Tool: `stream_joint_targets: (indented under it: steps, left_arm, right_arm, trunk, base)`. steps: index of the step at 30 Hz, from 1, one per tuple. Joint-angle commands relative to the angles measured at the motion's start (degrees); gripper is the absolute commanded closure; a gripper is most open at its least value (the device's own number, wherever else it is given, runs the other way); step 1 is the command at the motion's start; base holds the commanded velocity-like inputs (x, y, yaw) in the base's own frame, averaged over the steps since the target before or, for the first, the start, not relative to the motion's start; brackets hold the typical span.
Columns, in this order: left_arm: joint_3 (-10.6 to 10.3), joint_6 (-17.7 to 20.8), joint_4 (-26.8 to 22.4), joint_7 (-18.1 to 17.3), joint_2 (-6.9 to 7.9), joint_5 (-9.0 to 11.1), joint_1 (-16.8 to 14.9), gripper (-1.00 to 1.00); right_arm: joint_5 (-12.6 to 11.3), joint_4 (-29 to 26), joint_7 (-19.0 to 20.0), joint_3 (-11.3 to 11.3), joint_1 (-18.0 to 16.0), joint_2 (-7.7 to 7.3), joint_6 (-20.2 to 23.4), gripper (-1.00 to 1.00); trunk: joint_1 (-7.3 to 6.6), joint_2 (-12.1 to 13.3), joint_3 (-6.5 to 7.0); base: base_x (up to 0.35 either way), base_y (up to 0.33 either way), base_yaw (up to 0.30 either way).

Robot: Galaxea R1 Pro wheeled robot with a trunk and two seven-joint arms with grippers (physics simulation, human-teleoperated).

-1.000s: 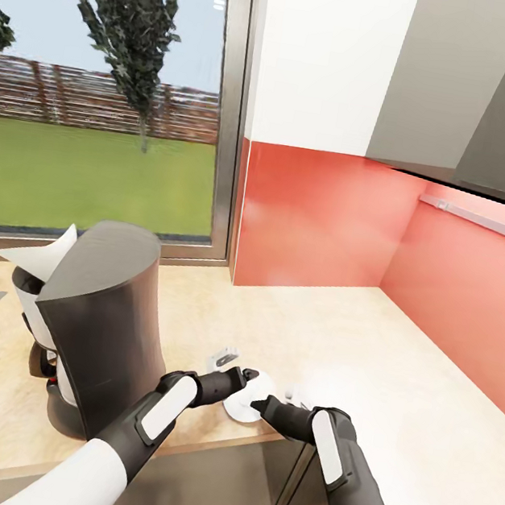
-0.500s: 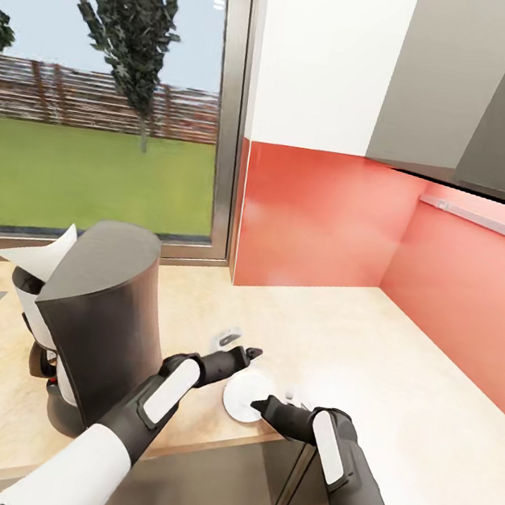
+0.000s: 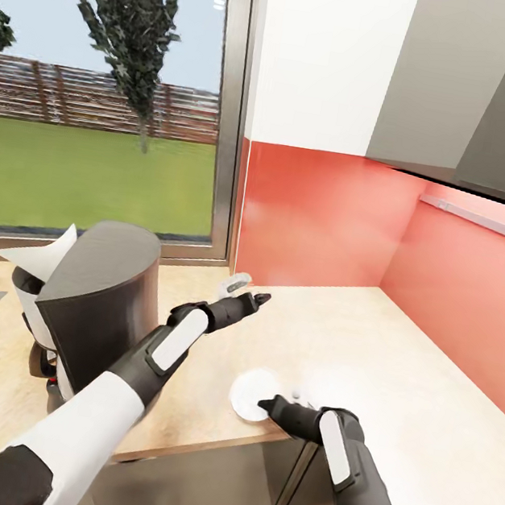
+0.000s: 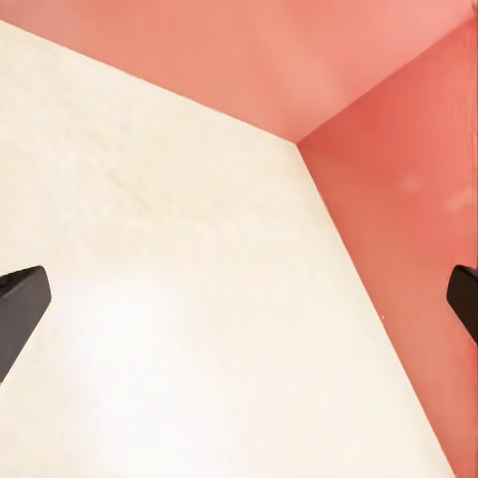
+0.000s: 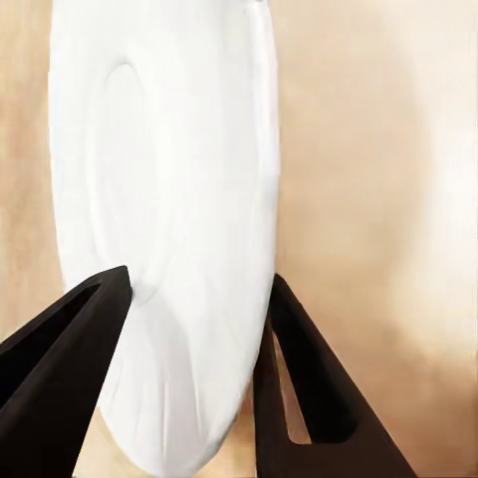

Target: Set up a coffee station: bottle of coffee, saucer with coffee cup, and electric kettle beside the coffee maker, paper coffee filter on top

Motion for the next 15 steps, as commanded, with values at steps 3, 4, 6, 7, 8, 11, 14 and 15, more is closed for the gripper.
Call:
stream_joint_targets:
  steps: [3, 4, 6, 7, 8, 11, 14, 15]
  left_arm:
    - [-0.01, 0.21, -0.16, 0.13, 0.0, 0.6, -0.76, -1.0]
    - [-0.04, 0.19, -0.17, 0.06, 0.0, 0.59, -0.84, -1.0]
    - [-0.11, 0.19, -0.65, 0.2, 0.0, 0.59, -1.1, -1.0]
    - [-0.13, 0.22, -1.22, 0.37, 0.0, 0.59, -1.16, -1.0]
    - [-0.16, 0.25, -2.43, 0.58, 0.0, 0.5, -1.12, -1.0]
    - [-0.17, 0.22, -3.13, 0.62, 0.0, 0.43, -0.87, -1.0]
    - [-1.73, 0.06, -3.29, 0.63, 0.0, 0.37, -0.57, -1.0]
    - [-2.86, -0.03, -3.33, 0.67, 0.0, 0.35, -0.49, -1.0]
  right_arm:
    - [3.27, -2.97, 0.22, -0.33, -0.04, -0.78, 0.18, 1.0]
    - [3.29, -3.75, 0.17, -0.33, -0.04, -1.23, 0.2, 1.0]
    - [3.24, -5.67, 0.11, -0.98, -0.04, -2.63, 0.22, 1.0]
    - [3.23, -6.44, 0.1, -1.43, -0.04, -2.85, 0.21, 1.0]
    - [3.23, -7.59, 0.15, -2.45, -0.04, -3.09, 0.15, 1.0]
    - [3.19, -8.3, 0.17, -3.35, -0.04, -3.21, 0.05, 1.0]
    - [3.18, -9.43, 0.18, -3.59, -0.04, -3.3, -0.01, 1.0]
    - [3.2, -10.16, 0.18, -3.62, -0.04, -3.31, -0.02, 1.0]
  trunk:
    - [0.04, -0.11, -0.15]
    - [0.04, -0.11, -0.15]
    - [0.04, -0.11, -0.15]
    - [0.04, -0.11, -0.15]
    - [0.04, -0.11, -0.15]
    - [0.04, -0.11, -0.15]
    - [0.04, -0.11, -0.15]
    - [0.04, -0.11, -0.15]
  base:
    - [0.0, 0.0, 0.0]
    - [0.0, 0.0, 0.0]
    - [0.0, 0.0, 0.0]
    - [-0.006, 0.0, 0.0]
    - [-0.115, 0.0, 0.0]
    - [-0.227, 0.0, 0.0]
    - [-0.308, 0.0, 0.0]
    - [-0.326, 0.0, 0.0]
